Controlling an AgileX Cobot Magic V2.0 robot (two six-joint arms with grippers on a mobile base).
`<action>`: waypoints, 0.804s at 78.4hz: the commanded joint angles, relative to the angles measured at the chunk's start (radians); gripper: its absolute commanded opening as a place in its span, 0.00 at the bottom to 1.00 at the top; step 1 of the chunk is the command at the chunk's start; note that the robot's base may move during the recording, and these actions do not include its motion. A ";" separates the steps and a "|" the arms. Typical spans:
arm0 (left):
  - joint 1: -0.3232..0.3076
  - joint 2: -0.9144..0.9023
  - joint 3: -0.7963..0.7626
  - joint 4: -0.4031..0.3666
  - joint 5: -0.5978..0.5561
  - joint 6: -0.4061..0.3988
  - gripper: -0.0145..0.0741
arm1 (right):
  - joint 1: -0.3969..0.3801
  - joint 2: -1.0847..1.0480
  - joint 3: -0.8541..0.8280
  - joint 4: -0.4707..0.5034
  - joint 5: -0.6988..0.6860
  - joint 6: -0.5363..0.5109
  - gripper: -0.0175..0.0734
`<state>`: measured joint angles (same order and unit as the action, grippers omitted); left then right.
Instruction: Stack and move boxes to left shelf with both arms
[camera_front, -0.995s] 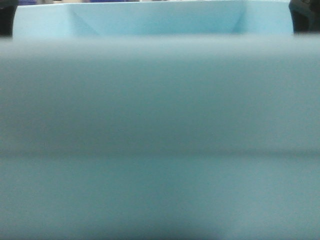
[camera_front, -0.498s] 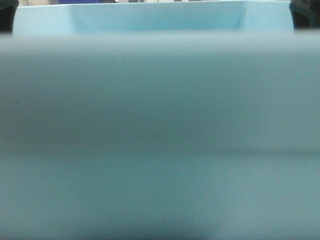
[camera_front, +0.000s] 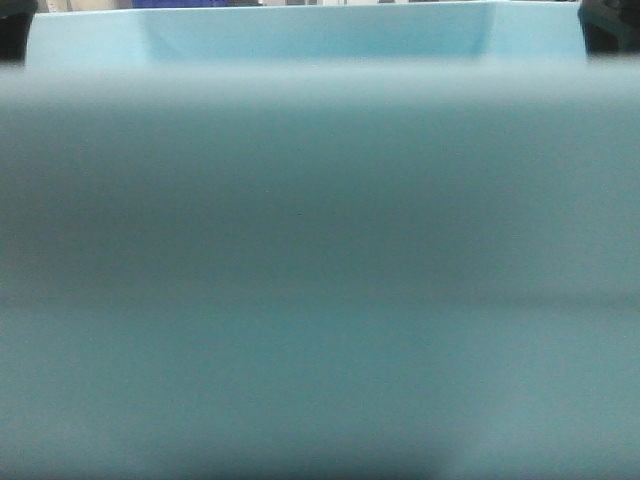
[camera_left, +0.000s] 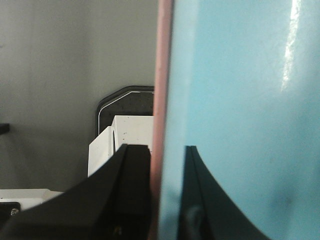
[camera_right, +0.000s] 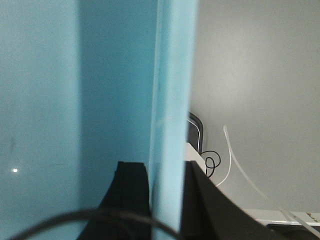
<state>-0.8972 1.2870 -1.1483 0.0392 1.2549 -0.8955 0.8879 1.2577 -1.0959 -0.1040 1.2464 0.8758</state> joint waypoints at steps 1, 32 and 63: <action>-0.007 -0.032 -0.031 0.003 0.052 -0.016 0.16 | 0.001 -0.031 -0.032 -0.021 -0.039 -0.006 0.25; -0.007 -0.032 -0.031 -0.011 0.052 -0.016 0.16 | 0.001 -0.031 -0.032 -0.021 -0.036 -0.006 0.25; -0.007 -0.032 -0.031 -0.013 0.052 -0.016 0.16 | 0.001 -0.031 -0.032 -0.021 -0.036 -0.006 0.25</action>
<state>-0.8972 1.2889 -1.1483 0.0319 1.2452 -0.8974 0.8879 1.2577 -1.0959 -0.1097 1.2527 0.8758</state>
